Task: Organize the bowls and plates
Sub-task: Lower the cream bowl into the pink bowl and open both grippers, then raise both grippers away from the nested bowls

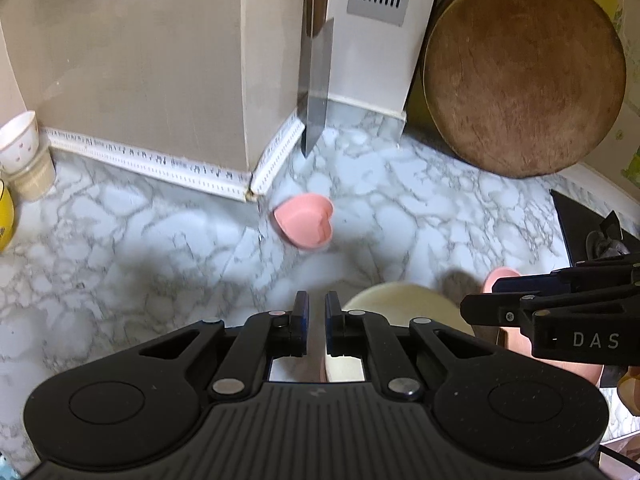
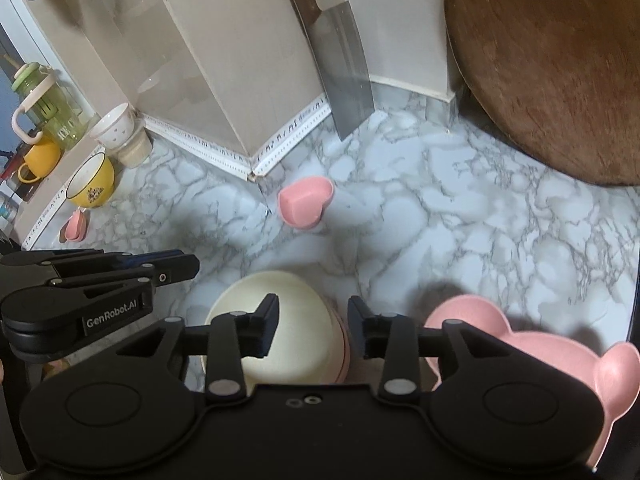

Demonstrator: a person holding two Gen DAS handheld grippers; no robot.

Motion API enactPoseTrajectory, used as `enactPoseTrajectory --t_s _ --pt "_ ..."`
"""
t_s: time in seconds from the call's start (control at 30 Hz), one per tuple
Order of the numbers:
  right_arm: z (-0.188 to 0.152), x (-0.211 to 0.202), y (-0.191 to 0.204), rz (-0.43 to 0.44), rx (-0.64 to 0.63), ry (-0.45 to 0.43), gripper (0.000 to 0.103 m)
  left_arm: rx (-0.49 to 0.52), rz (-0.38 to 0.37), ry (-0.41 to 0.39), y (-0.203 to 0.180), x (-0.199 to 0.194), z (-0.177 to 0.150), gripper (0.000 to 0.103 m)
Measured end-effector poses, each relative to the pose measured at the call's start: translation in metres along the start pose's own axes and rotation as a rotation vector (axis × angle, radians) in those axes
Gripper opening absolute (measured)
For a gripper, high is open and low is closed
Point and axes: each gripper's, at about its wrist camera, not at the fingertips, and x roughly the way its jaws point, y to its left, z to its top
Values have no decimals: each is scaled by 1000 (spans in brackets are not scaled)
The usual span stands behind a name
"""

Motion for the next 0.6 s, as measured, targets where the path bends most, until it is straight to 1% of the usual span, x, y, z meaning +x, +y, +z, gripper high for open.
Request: enactPoseTrajectory --t_s 0.03,0.1,0.13,0.2,0.3,0.43,0.53,0.6 --pt "2 0 1 -2 -6 -7 43 0 2 -6 1 0 2 7" --pt "7 0 2 -6 -9 -18 53 -3 2 -15 4 -1 7 7" --pt "10 1 2 -5 -9 -22 56 -5 1 -19 5 -1 9 7" --pt "16 3 3 -8 -12 -31 66 -5 3 -26 8 1 14 7" --pt "24 5 3 -6 -24 -47 75 -6 5 -29 11 4 19 8" --pt "38 13 1 -1 -31 -51 78 -21 5 -28 19 13 25 15" --pt "48 22 -3 7 -20 -42 79 -31 9 -22 26 21 29 25" --pt "54 28 -6 6 -11 -40 79 -45 7 -19 32 27 31 36"
